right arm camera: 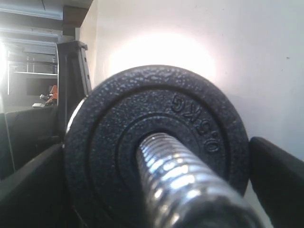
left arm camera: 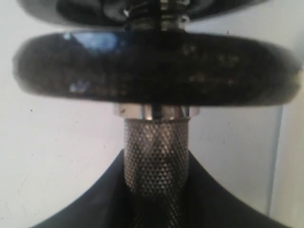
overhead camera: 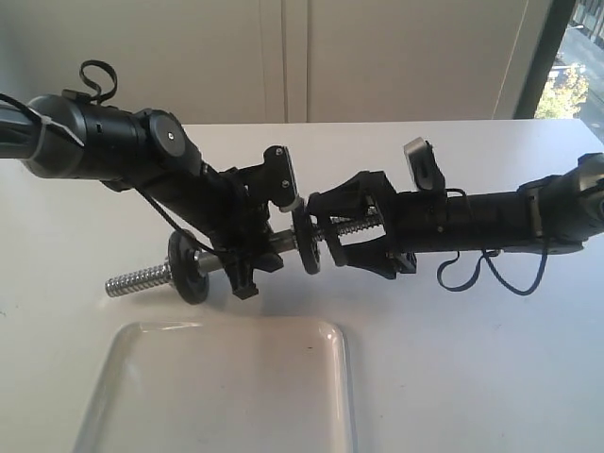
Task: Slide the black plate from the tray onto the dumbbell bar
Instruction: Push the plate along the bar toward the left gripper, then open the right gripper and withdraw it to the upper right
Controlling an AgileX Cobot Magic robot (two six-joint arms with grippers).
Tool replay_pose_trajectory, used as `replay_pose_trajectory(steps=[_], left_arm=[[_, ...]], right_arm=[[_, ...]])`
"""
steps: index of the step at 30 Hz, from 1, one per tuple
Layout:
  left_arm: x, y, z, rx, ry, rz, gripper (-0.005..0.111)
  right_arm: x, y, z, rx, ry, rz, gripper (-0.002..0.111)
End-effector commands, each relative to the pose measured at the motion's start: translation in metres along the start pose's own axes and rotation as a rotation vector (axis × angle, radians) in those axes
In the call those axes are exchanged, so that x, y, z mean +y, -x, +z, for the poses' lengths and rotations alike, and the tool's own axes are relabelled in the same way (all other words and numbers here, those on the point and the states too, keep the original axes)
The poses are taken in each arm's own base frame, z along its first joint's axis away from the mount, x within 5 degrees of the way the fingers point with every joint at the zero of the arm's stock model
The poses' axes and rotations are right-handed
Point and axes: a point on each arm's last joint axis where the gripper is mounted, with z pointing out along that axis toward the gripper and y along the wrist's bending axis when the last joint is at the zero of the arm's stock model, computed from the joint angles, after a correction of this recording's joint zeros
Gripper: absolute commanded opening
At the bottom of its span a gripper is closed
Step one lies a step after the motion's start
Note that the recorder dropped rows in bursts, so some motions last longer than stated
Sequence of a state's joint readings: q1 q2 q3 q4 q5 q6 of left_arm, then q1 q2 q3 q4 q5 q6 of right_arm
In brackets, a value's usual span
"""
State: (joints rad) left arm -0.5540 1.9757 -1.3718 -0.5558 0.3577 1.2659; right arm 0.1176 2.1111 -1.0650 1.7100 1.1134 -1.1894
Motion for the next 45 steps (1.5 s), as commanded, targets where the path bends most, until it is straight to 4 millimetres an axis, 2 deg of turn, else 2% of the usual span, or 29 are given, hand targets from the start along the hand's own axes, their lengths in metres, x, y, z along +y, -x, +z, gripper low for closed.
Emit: replay_pose_trajectory(steps=[1, 10, 13, 16, 21, 24, 31, 39, 45], left_arm=[[0.009, 0.033, -0.047, -0.141, 0.115, -0.037, 0.000], [0.009, 0.033, -0.047, -0.141, 0.115, -0.037, 0.000], [0.009, 0.033, -0.047, -0.140, 0.115, -0.035, 0.000], [0.009, 0.033, -0.047, -0.140, 0.115, -0.035, 0.000], [0.009, 0.033, -0.047, -0.140, 0.115, -0.035, 0.000], [0.009, 0.033, -0.047, -0.140, 0.113, -0.035, 0.000], [0.008, 0.032, -0.047, -0.130, 0.102, -0.021, 0.000], [0.007, 0.030, -0.047, -0.108, 0.088, 0.003, 0.000], [0.006, 0.030, -0.047, -0.107, 0.083, 0.003, 0.000]], right_arm=[[0.017, 0.000, -0.001, 0.008, 0.119, -0.008, 0.000], [0.021, -0.004, 0.006, 0.032, 0.125, -0.018, 0.000], [0.024, -0.009, 0.013, 0.052, 0.130, -0.028, 0.007], [0.025, -0.011, 0.015, 0.061, 0.133, -0.037, 0.027], [0.025, -0.011, 0.015, 0.059, 0.134, -0.060, 0.088], [0.025, -0.010, 0.015, 0.058, 0.134, -0.063, 0.105], [0.022, -0.004, 0.007, 0.031, 0.128, -0.057, 0.105], [0.008, 0.014, -0.023, -0.061, 0.102, -0.022, 0.105], [-0.001, 0.020, -0.041, -0.080, 0.074, 0.005, 0.105]])
